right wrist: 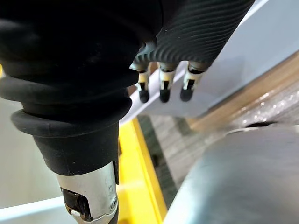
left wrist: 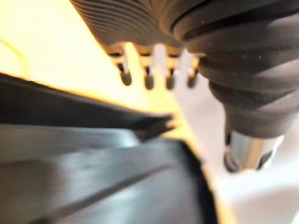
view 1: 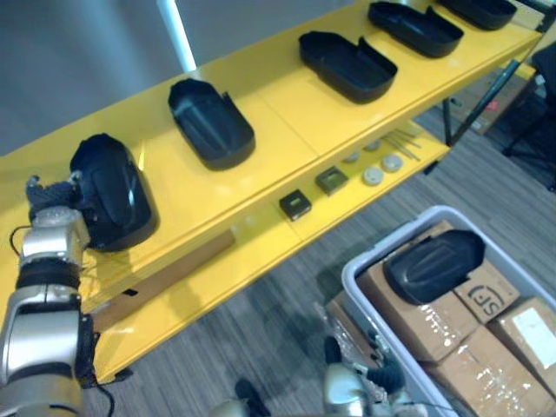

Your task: Walk over and take plastic housings, then place them on the shelf

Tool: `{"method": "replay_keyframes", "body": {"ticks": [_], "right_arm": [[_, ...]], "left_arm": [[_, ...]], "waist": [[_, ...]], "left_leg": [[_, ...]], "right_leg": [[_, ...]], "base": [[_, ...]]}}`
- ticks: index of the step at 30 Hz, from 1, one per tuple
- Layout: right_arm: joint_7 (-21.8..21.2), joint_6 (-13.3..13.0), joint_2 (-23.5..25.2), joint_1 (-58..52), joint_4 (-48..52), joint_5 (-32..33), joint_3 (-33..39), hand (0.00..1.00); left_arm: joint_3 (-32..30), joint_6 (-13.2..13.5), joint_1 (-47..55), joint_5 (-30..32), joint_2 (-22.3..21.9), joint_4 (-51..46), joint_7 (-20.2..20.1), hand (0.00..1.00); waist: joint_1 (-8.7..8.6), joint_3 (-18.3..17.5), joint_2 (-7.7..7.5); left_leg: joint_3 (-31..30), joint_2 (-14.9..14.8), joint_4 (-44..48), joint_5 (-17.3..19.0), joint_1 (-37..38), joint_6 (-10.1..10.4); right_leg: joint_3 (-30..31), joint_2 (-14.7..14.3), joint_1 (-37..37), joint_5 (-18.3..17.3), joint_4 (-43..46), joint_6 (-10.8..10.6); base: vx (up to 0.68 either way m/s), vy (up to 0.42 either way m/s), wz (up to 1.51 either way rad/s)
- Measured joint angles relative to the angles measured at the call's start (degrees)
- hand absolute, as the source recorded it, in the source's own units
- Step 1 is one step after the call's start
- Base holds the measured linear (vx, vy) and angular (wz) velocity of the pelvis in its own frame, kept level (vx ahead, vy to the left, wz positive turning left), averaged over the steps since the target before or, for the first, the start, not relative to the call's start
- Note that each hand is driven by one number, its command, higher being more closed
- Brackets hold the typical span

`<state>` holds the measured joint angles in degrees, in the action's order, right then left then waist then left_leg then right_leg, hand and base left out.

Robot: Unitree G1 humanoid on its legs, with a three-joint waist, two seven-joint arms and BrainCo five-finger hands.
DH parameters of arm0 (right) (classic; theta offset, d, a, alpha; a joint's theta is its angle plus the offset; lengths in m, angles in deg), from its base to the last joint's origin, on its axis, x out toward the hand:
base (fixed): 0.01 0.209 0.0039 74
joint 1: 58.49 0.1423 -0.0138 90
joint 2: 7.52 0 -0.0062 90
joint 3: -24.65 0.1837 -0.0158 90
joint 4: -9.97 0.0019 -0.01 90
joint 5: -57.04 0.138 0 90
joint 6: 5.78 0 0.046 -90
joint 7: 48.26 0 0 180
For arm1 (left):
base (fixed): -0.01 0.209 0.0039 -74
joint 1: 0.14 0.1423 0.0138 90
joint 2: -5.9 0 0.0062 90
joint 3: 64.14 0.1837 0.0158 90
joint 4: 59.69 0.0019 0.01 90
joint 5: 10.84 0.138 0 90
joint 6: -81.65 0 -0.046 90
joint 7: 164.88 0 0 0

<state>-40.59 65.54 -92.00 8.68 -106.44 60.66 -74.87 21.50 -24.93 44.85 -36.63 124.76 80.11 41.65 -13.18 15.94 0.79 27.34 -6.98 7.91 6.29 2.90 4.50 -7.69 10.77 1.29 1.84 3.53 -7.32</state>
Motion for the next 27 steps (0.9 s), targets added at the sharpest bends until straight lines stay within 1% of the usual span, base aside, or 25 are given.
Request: {"method": "replay_keyframes", "body": {"ticks": [2, 3, 5, 6, 7, 8, 9, 11, 12, 13, 14, 15, 16, 17, 19, 20, 21, 23, 24, 25, 26, 27], "right_arm": [[0.22, -1.08, 0.45, -0.28, -0.46, -0.06, -0.11, 0.0], [0.39, -1.23, 0.47, -0.41, -0.48, -0.06, -0.15, 0.0], [1.95, -1.65, 0.79, -1.15, -0.49, -0.14, -0.22, 0.0], [2.53, -1.72, 0.83, -1.27, -0.5, -0.23, -0.25, 0.0], [4.18, -1.92, 1.06, -1.47, -0.53, -1.18, -0.21, 0.0], [6.34, -2.36, 1.15, -1.74, -0.71, -1.6, -0.22, 0.0], [7.63, -2.5, 1.28, -1.75, -0.91, -1.63, -0.29, 0.0], [13.74, -3.59, 2.51, -1.53, -1.1, -2.24, 0.52, 0.0], [14.99, -4.02, 2.64, -1.33, -1.02, -2.25, 0.59, 0.0], [17.0, -4.53, 2.85, -0.72, -0.87, -2.31, 0.92, 0.0], [18.0, -5.08, 3.15, -0.45, -0.74, -2.34, 1.5, 0.0], [20.02, -5.94, 3.81, -0.01, -0.06, -2.37, 2.95, 0.0], [21.36, -6.35, 4.13, 0.31, 1.11, -2.38, 4.4, 0.0], [22.26, -6.68, 4.18, 0.37, 2.53, -2.56, 5.64, 0.0], [23.82, -8.06, 4.23, 0.2, 7.84, -4.03, 7.9, 0.0], [24.57, -8.61, 4.24, -0.05, 12.41, -5.25, 8.91, 0.0], [24.98, -8.82, 4.39, 0.01, 14.71, -5.87, 9.2, 0.0], [26.77, -10.18, 4.74, 0.79, 22.69, -8.95, 9.52, 0.0], [27.46, -10.24, 4.81, 1.29, 24.48, -9.82, 9.52, 0.0], [28.86, -10.51, 5.14, 2.21, 27.76, -11.75, 9.44, 0.0], [30.49, -11.29, 5.29, 3.27, 30.73, -13.21, 9.54, 0.0], [31.11, -11.72, 5.25, 3.87, 32.28, -13.73, 9.66, 0.0]], "left_arm": [[-0.06, 3.4, -0.05, -3.72, 1.61, -3.12, 0.18, 0.0], [-0.14, 4.29, -0.07, -4.26, 2.13, -3.78, 0.2, 0.0], [-1.8, 7.1, -1.39, -5.99, 2.44, -6.06, 0.2, 0.0], [-1.8, 7.85, -1.83, -6.11, 2.44, -6.42, 0.2, 0.0], [-1.81, 9.1, -2.28, -6.09, 2.45, -7.51, 0.16, 0.0], [-1.93, 10.69, -2.25, -6.1, 2.45, -8.48, -0.14, 0.0], [-2.12, 11.45, -2.24, -6.18, 2.45, -9.02, -0.44, 0.0], [-2.4, 14.95, -1.95, -7.05, 2.45, -13.61, -0.98, 0.0], [-2.92, 15.87, -1.69, -7.08, 2.48, -15.46, -1.31, 0.0], [-4.79, 18.11, 0.13, -7.36, 2.62, -20.38, -2.45, 0.0], [-5.57, 19.13, 1.42, -7.46, 2.7, -23.14, -2.88, 0.0], [-7.34, 21.08, 4.88, -7.69, 2.72, -29.5, -3.41, 0.0], [-9.13, 22.48, 9.38, -7.74, 2.5, -35.91, -4.38, 0.0], [-10.87, 23.08, 13.14, -7.5, 1.7, -40.77, -5.04, 0.0], [-14.65, 24.49, 21.0, -6.31, -2.17, -50.23, -5.23, 0.0], [-17.26, 25.45, 26.77, -4.33, -5.56, -56.1, -5.25, 0.0], [-18.31, 26.09, 29.27, -3.09, -7.41, -58.46, -5.23, 0.0], [-20.85, 27.78, 38.32, 2.11, -14.7, -66.08, -3.89, 0.0], [-21.28, 28.3, 40.63, 3.22, -16.37, -67.55, -3.27, 0.0], [-22.05, 29.36, 45.23, 5.5, -20.3, -69.82, -1.52, 0.0], [-22.52, 30.54, 49.27, 7.16, -24.5, -71.15, 1.7, 0.0], [-22.76, 31.03, 51.13, 7.81, -26.56, -71.43, 3.76, 0.0]], "waist": [[0.14, -0.06, 0.03], [0.26, -0.07, 0.03], [1.0, -0.45, 0.25], [1.16, -0.55, 0.29], [1.29, -0.87, 0.32], [1.79, -1.79, 0.32], [2.05, -2.24, 0.27], [3.4, -3.94, 0.47], [3.63, -4.14, 0.48], [4.12, -5.14, 0.62], [4.4, -5.62, 0.72], [4.61, -6.46, 0.97], [4.82, -7.36, 1.31], [5.33, -8.15, 1.76], [6.49, -9.13, 2.59], [7.07, -10.23, 2.89], [7.4, -10.39, 2.88], [9.31, -10.96, 1.85], [9.55, -11.1, 1.49], [10.12, -11.42, 0.64], [11.42, -11.6, -0.06], [11.95, -11.6, -0.37]], "left_leg": [[-0.17, 0.11, -0.66, -0.01, 0.8, 0.01], [-0.14, 0.14, -0.77, 0.0, 1.03, 0.01], [-0.51, 0.39, -1.25, -0.01, 1.27, 0.02], [-0.79, 0.46, -1.31, -0.02, 1.28, 0.02], [-1.63, 0.57, -1.31, -0.02, 1.3, 0.02], [-1.83, 0.54, -1.34, -0.02, 1.25, 0.02], [-1.95, 0.53, -1.35, -0.02, 1.28, 0.03], [-2.41, 0.53, -1.44, -0.02, 1.52, 0.03], [-2.6, 0.57, -1.49, -0.02, 1.77, 0.03], [-2.66, 0.59, -1.6, -0.02, 1.86, 0.03], [-2.67, 0.6, -1.63, -0.01, 1.88, 0.03], [-3.04, 0.65, -1.79, -0.01, 1.94, 0.03], [-3.4, 0.67, -2.02, 0.01, 2.03, 0.06], [-3.44, 0.75, -2.66, 0.0, 2.23, 0.07], [-4.04, 1.03, -4.1, -0.3, 3.24, 0.43], [-4.7, 1.2, -4.63, -0.57, 3.17, 0.37], [-4.94, 1.29, -4.99, -0.79, 3.35, 0.34], [-5.71, 1.66, -6.48, -1.64, 4.13, 0.42], [-6.13, 1.73, -6.67, -1.84, 4.09, 0.42], [-6.48, 1.93, -7.49, -2.42, 4.15, 0.31], [-6.51, 2.05, -7.86, -2.61, 4.3, 0.32], [-6.56, 2.09, -7.87, -2.64, 4.32, 0.34]], "right_leg": [[-0.29, -0.04, -1.27, 0.3, -1.13, -0.21], [-0.28, -0.04, -1.51, 0.38, -1.38, -0.23], [-0.86, 0.04, -2.36, 0.75, -2.41, -0.39], [-1.21, 0.08, -2.74, 0.87, -2.77, -0.43], [-2.05, 0.15, -3.62, 1.0, -3.48, -0.48], [-2.56, 0.12, -3.93, 1.0, -3.77, -0.48], [-2.81, 0.1, -4.26, 1.01, -4.07, -0.48], [-3.4, 0.09, -5.11, 1.01, -4.63, -0.47], [-3.56, 0.11, -5.5, 1.01, -4.79, -0.47], [-3.62, 0.12, -5.61, 1.01, -4.94, -0.47], [-3.64, 0.14, -5.7, 1.01, -5.05, -0.47], [-4.21, 0.19, -6.15, 1.01, -5.38, -0.47], [-5.05, 0.19, -6.69, 1.02, -5.78, -0.47], [-5.4, 0.07, -6.86, 1.02, -5.89, -0.48], [-6.52, 0.02, -7.64, 1.02, -5.96, -0.48], [-7.05, 0.02, -7.77, 1.02, -6.0, -0.48], [-7.64, 0.04, -8.14, 1.02, -6.07, -0.48], [-8.69, 0.07, -8.82, 1.01, -6.3, -0.47], [-9.14, 0.08, -8.98, 1.01, -6.37, -0.47], [-9.8, 0.12, -9.21, 1.0, -6.45, -0.47], [-9.88, 0.14, -9.24, 1.0, -6.55, -0.46], [-9.92, 0.16, -9.28, 1.0, -6.58, -0.46]], "base": [[0.01, -0.001, 0.02], [0.0, 0.0, 0.0], [0.01, -0.004, 0.08], [0.02, -0.007, 0.23], [0.02, -0.007, 0.24], [0.03, -0.011, 0.22], [0.04, -0.019, 0.15], [0.04, -0.02, 0.12], [0.02, -0.009, 0.06], [0.0, 0.0, 0.0], [0.01, -0.006, 0.05], [0.02, -0.012, 0.15], [0.02, -0.021, 0.18], [0.01, -0.018, 0.2], [0.0, -0.01, 0.16], [0.0, -0.004, 0.18], [-0.01, -0.007, 0.22], [-0.03, -0.009, 0.19], [-0.06, -0.011, 0.26], [-0.06, -0.01, 0.22], [-0.06, -0.006, 0.17], [-0.06, 0.004, 0.04]]}}
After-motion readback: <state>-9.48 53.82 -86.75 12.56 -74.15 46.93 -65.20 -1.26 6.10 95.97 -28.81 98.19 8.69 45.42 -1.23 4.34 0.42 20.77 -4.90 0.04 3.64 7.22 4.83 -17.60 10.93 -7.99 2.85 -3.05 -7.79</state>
